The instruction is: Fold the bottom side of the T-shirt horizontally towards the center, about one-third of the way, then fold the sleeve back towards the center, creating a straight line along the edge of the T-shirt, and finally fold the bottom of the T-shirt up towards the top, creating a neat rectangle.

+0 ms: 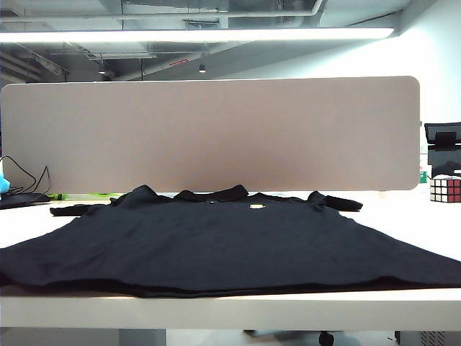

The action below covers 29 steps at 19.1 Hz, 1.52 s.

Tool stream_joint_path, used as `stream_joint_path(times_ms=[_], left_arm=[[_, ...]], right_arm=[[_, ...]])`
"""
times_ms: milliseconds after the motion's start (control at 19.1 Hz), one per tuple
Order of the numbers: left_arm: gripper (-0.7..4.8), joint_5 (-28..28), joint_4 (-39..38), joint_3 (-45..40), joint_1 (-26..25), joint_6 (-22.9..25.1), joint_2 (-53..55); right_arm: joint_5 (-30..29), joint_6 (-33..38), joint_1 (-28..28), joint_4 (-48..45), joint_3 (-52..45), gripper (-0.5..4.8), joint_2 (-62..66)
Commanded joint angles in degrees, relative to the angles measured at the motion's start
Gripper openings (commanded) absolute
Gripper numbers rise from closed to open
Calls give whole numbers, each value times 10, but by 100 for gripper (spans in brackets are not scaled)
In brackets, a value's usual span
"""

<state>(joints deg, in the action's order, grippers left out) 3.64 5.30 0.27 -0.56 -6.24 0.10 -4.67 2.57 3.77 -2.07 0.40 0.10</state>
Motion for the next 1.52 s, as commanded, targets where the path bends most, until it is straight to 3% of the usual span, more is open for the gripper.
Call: stream_joint_path(times_ms=[52,470,523,575,679,732,784,888,1097,1306,1515], left_arm=[[-6,0,7,2,0,-2,0],[-6,1,8,2,0,-7,0],[-6,2,9,2,0,-25,0],[-6,2,12,5,0,-109,0],[-6,3,-39,24,0,-201,4],[-6,6,-64,33,0,-205,9],[-6,10,-111,53,0,-203,30],[-6,28,-119,66,0,-204,66],[-6,83,-127,130,-1,-197,247],[-6,133,-202,230,-4,-148,459],[-4,161,-288,285,-4,-95,558]], right_arm=[[-2,2,0,-8,-4,-1,-1],[-2,5,0,-8,-4,-1,-1],[-6,20,0,-8,-4,-1,-1],[-34,98,-1,-19,-2,-2,-1],[-76,163,-1,-1,11,-5,4],[-84,169,-1,20,21,-5,8],[-85,168,-1,65,44,-5,24],[-85,167,-1,85,70,-5,55],[-86,172,-1,111,145,-5,191],[-141,159,0,231,275,-5,406],[-174,101,0,334,378,-5,562]])
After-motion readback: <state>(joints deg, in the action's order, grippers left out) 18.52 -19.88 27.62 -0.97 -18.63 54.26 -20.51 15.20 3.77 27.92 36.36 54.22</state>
